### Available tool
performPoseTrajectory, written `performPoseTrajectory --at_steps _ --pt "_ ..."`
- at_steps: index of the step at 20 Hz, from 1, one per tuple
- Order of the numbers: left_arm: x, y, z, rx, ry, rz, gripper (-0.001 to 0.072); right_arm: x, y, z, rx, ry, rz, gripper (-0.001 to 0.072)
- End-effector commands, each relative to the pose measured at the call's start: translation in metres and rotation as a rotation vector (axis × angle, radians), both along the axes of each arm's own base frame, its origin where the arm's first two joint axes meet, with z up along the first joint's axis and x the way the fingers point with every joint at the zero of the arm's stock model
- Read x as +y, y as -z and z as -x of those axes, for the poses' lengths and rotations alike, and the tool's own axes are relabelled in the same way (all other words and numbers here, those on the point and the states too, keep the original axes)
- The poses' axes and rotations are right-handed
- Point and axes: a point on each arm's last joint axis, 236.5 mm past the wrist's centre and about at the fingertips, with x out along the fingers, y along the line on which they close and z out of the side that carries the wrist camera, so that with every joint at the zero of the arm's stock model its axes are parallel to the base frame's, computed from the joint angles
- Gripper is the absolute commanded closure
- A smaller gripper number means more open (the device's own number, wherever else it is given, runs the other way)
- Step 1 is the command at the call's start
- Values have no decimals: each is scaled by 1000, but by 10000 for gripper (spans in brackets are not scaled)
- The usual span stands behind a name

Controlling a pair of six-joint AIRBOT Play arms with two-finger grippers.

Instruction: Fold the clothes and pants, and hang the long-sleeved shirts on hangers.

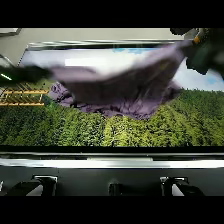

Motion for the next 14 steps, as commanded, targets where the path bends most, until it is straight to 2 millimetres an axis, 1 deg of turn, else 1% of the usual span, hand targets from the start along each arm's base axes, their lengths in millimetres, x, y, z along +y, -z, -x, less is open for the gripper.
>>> performPoseTrajectory --at_steps 1,2,3,4,5,6,7,8,9,10,11,12,13,14 --pt "23 -168 70 -410 -96 18 684 -6 -148 85 -375 117 75 669" --pt "31 -197 96 -486 -133 29 684 -9 -172 111 -449 158 92 669" --pt "38 -219 119 -550 -167 39 684 -15 -193 137 -516 212 100 669" --pt "48 -237 143 -616 -210 53 684 -24 -208 157 -568 272 93 669" --pt "57 -250 162 -666 -255 71 684 -33 -220 176 -616 333 84 669" --pt "67 -257 177 -698 -297 88 684 -42 -227 191 -649 388 83 669" --pt "76 -261 189 -714 -335 99 684 -50 -231 199 -664 429 82 669" --pt "84 -262 196 -720 -371 100 684 -58 -232 201 -659 466 73 669" --pt "90 -259 197 -715 -400 93 684 -65 -229 196 -634 494 64 669" --pt "93 -253 192 -697 -413 75 684 -71 -222 185 -589 509 54 669" --pt "94 -244 181 -664 -416 63 685 -74 -212 169 -532 505 44 669" --pt "94 -232 166 -620 -415 51 684 -75 -198 148 -457 494 28 669" --pt "93 -214 147 -559 -413 33 684 -74 -177 120 -352 467 10 668" --pt "93 -188 120 -476 -414 4 685 -70 -150 92 -241 430 18 668"
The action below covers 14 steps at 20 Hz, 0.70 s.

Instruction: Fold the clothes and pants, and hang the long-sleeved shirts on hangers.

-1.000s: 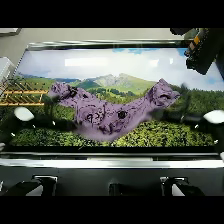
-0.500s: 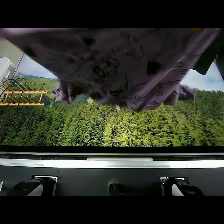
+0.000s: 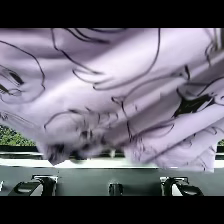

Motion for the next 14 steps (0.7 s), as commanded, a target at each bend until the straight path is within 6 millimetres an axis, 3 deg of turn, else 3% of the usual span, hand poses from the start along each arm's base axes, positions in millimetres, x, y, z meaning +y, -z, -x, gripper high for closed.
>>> performPoseTrajectory --at_steps 1,3,5,7,9,11,14 --pt "10 68 -65 223 -50 -25 684 -2 80 -81 342 -56 -72 668" --pt "11 140 -129 427 -56 -48 685 5 166 -143 628 -137 -106 668" --pt "13 226 -192 631 -60 -88 685 -1 261 -197 879 -156 -134 668" --pt "12 309 -249 796 -59 -92 685 -10 345 -242 1047 -151 -182 668" --pt "6 380 -301 878 -55 -87 684 -7 424 -278 1166 -158 -213 668" --pt "-9 447 -336 941 -40 -92 684 4 494 -308 1253 -170 -230 667" --pt "-37 533 -349 1082 6 -115 684 31 570 -337 1322 -181 -245 667"
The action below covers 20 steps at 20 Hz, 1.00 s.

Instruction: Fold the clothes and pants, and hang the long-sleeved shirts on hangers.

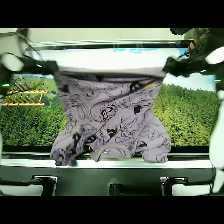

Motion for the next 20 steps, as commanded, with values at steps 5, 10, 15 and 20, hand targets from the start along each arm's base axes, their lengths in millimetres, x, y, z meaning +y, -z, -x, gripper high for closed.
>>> performPoseTrajectory --at_steps 5,10,15,20 --pt "-49 135 -8 244 56 59 438 39 122 -34 139 23 -55 565" --pt "-12 97 50 453 65 39 307 36 81 36 249 -178 77 349" --pt "24 45 129 506 -77 53 307 18 61 127 345 -128 144 321" --pt "-12 61 255 602 -96 194 306 64 99 263 577 -78 -122 232"
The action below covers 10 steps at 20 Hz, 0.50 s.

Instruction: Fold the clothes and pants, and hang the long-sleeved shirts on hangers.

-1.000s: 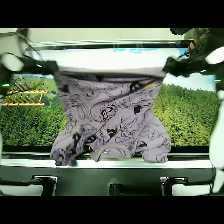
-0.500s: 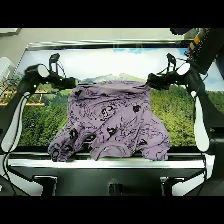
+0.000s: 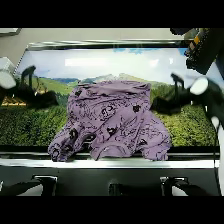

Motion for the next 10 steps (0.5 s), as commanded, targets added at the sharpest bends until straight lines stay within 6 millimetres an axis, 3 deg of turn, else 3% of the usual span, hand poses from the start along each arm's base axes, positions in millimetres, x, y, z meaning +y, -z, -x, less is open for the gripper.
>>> performPoseTrajectory --at_steps 1,4,5,6,7,10 --pt "-27 13 84 62 -37 109 306 30 21 92 146 73 -147 233" --pt "-52 27 134 108 -36 174 292 31 40 132 187 131 -156 233" --pt "-61 32 147 123 -23 195 214 32 46 142 206 150 -162 233" --pt "-73 36 158 139 2 223 66 33 52 150 230 163 -168 233" --pt "-83 41 169 161 20 240 32 35 56 155 247 170 -178 232" --pt "-106 54 180 170 43 251 32 34 70 154 243 214 -179 231"
